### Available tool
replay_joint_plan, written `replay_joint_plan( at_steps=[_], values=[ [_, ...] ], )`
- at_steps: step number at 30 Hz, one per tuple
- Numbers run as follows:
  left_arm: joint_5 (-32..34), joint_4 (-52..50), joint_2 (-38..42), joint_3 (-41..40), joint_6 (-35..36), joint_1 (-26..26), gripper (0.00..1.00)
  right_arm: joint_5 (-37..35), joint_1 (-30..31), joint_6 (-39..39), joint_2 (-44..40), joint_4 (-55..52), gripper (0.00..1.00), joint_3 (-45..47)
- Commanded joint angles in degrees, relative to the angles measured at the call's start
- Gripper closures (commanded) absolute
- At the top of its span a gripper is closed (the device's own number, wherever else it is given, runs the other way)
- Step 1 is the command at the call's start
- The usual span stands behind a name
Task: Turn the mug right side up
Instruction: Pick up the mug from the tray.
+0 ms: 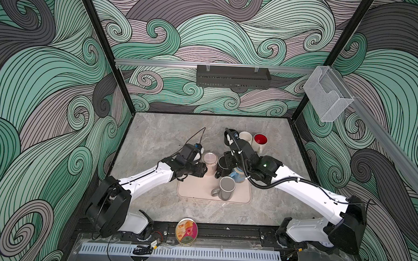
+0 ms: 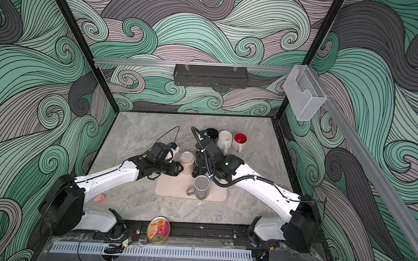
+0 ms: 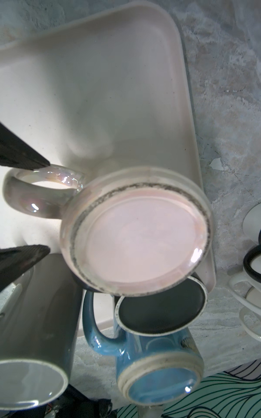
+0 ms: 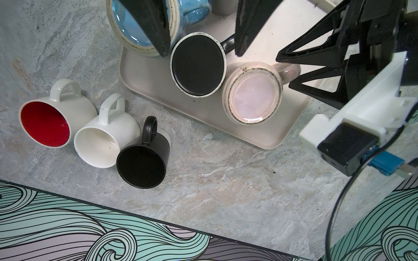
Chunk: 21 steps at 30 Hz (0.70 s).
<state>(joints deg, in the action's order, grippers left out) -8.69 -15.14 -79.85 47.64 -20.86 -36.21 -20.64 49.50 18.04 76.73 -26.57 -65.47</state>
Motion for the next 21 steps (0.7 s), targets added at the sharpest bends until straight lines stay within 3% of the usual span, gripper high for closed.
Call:
replay_joint_plan(
  at_steps=[1,21],
  values=[
    [2.7,-2.1,-1.3,2.6,2.1,-1.1,0.45,-1.3,-0.3,0.6,-1.0,0.8,0.52,0.8],
    [7.6,-5.5,-8.0,8.2,6.0,-3.0,0.51,-1.3,-0.3,0.8,-0.4,1.1,0.51,1.2]
  ],
)
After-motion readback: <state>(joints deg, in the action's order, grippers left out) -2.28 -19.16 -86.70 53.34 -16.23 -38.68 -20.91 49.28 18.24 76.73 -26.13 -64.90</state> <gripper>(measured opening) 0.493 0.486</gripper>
